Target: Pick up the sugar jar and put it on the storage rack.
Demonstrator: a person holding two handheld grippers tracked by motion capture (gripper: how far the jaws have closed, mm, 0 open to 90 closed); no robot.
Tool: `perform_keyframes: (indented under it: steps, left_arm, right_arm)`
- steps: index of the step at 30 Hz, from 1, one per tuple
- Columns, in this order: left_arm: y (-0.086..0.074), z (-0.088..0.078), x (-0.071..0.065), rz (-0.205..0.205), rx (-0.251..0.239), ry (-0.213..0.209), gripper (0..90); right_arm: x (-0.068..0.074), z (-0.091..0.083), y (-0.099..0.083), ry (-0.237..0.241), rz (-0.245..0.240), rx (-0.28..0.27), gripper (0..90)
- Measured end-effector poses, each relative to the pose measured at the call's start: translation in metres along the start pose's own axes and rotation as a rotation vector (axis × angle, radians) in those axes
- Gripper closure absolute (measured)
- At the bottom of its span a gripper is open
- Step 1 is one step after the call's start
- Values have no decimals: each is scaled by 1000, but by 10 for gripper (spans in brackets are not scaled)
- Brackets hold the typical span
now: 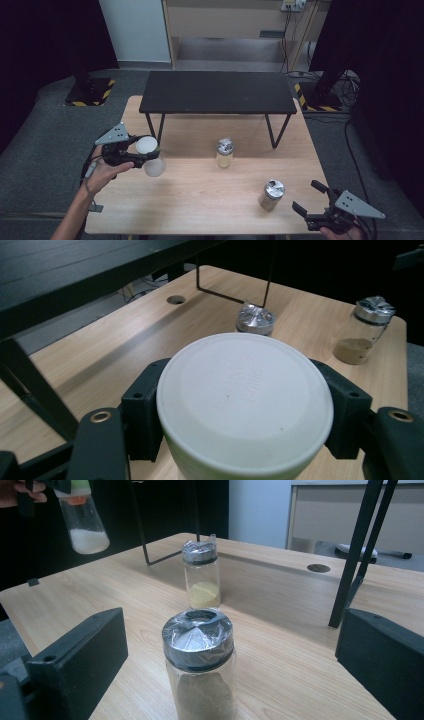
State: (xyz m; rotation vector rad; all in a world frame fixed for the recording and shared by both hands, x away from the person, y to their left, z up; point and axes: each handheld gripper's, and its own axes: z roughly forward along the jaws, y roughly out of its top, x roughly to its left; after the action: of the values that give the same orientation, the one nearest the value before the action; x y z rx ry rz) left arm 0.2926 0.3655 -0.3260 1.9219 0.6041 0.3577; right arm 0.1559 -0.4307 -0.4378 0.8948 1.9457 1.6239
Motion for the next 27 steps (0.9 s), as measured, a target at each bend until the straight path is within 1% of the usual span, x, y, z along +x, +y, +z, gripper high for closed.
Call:
perform_keyframes:
  steps: [1,2,3,4,6,7,9,11,12,13,16,18,21,22,24,25,26,27]
  left_arm:
    - [5,2,1,3,3,-17,323]
    - [5,2,1,3,3,-17,322]
    - [9,4,3,5,4,-33,323]
    - [12,6,3,8,6,-40,323]
    - [15,7,3,10,5,-46,323]
    - [20,10,5,13,8,-59,323]
    - [23,11,5,14,11,-64,323]
    - [29,15,7,18,19,-75,323]
    - [35,18,8,22,22,-83,323]
    - [35,18,8,22,22,-83,323]
    - [44,24,10,27,21,-99,323]
    - [47,25,11,31,20,-102,323]
    - [57,28,11,37,18,-109,323]
    - [57,28,11,37,18,-109,323]
    - [64,30,14,33,10,-118,323]
    - [64,30,14,33,10,-118,323]
    - [69,30,14,33,5,-119,323]
    - [69,30,14,33,5,-119,323]
  right_arm:
    - [0,0,0,3,-2,1,11]
    - [0,0,0,3,-3,1,11]
    - [-1,0,0,5,-4,1,11]
    - [-1,0,0,6,-4,1,11]
    - [-1,0,0,5,-2,1,11]
    - [-1,0,0,5,-2,1,11]
    - [-1,0,0,4,-1,0,11]
    - [-1,0,0,6,-1,0,11]
    - [-1,0,0,7,-1,0,11]
    - [-1,0,0,7,-1,0,11]
    - [-1,1,0,9,-1,1,13]
    - [-1,1,0,9,-2,0,14]
    - [-1,0,0,9,2,-1,14]
    - [-1,0,0,9,2,-1,14]
    - [-2,0,-1,11,1,-2,15]
    - [-2,0,-1,11,1,-2,16]
    - [-2,1,-1,11,0,-1,16]
    - [-2,1,-1,12,0,-1,16]
